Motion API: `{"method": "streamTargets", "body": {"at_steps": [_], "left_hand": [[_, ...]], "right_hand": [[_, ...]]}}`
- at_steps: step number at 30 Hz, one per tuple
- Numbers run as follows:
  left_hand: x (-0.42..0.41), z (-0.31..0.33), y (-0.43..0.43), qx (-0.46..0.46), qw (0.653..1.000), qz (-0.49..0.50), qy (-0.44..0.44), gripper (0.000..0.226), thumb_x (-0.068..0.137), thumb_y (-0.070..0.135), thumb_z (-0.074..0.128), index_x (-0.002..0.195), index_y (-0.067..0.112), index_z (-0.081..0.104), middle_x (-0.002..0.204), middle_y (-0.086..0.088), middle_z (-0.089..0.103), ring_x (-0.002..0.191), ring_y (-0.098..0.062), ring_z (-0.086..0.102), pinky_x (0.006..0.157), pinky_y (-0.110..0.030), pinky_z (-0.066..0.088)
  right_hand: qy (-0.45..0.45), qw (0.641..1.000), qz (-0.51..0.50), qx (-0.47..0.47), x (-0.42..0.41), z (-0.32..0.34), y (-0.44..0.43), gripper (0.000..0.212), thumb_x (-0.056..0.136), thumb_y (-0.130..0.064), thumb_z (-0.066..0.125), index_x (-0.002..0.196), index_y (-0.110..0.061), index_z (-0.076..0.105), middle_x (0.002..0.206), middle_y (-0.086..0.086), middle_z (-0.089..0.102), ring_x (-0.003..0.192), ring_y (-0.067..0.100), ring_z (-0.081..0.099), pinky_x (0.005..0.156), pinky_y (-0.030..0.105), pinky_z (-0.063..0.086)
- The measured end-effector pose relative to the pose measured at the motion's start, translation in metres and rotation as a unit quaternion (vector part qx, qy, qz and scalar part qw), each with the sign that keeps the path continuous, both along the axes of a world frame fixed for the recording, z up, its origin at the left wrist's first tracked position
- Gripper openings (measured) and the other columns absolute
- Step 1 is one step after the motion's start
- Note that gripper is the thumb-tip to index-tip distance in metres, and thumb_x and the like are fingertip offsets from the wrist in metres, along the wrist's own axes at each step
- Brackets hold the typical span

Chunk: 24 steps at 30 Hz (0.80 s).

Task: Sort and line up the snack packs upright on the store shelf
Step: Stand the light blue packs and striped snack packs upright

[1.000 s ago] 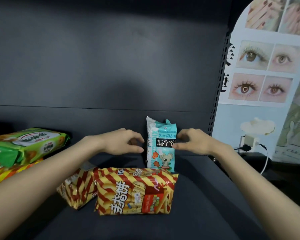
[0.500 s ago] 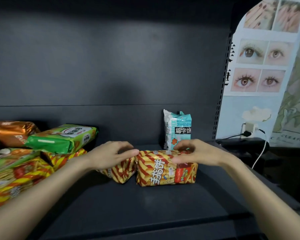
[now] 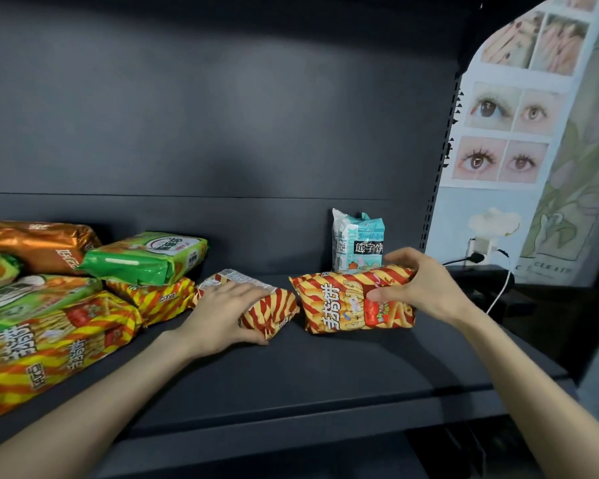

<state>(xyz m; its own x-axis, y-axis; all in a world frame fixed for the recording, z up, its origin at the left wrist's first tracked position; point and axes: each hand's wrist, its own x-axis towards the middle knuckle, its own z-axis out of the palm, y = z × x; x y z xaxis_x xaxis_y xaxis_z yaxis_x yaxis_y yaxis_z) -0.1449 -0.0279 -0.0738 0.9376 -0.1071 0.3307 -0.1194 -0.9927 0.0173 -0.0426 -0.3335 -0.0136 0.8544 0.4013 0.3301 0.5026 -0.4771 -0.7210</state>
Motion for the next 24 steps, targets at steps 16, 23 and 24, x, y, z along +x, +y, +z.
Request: {"method": "streamTargets", "body": {"at_steps": [16,23,24], "left_hand": [[0.0,0.044,-0.024,-0.356,0.92,-0.059,-0.151,0.007,0.086,0.028,0.066,0.09,0.023,0.068,0.084,0.009,0.07,0.08,-0.001,0.065,0.072,-0.018,0.051],[0.023,0.04,-0.046,-0.602,0.778,0.025,-0.175,0.014,0.096,0.028,0.048,0.088,0.023,0.059,0.085,-0.001,0.07,0.07,-0.002,0.068,0.061,-0.017,0.055],[0.024,0.033,-0.047,-0.618,0.763,0.039,-0.185,0.016,0.097,0.03,0.045,0.09,0.024,0.057,0.089,-0.003,0.07,0.076,-0.006,0.068,0.066,-0.021,0.055]], "right_hand": [[-0.16,0.985,-0.039,0.05,0.012,0.029,0.043,0.064,0.061,-0.037,0.087,0.109,-0.016,0.049,0.109,-0.003,0.052,0.099,0.013,0.054,0.08,0.028,0.048],[-0.079,0.984,0.074,0.14,0.021,0.004,0.069,0.026,0.074,-0.03,0.079,0.093,-0.026,0.063,0.095,-0.007,0.065,0.085,0.008,0.063,0.071,0.017,0.052],[-0.081,0.984,0.085,0.136,0.026,0.0,0.072,0.024,0.077,-0.029,0.076,0.096,-0.03,0.063,0.104,-0.006,0.062,0.094,0.01,0.061,0.082,0.024,0.052]]}}
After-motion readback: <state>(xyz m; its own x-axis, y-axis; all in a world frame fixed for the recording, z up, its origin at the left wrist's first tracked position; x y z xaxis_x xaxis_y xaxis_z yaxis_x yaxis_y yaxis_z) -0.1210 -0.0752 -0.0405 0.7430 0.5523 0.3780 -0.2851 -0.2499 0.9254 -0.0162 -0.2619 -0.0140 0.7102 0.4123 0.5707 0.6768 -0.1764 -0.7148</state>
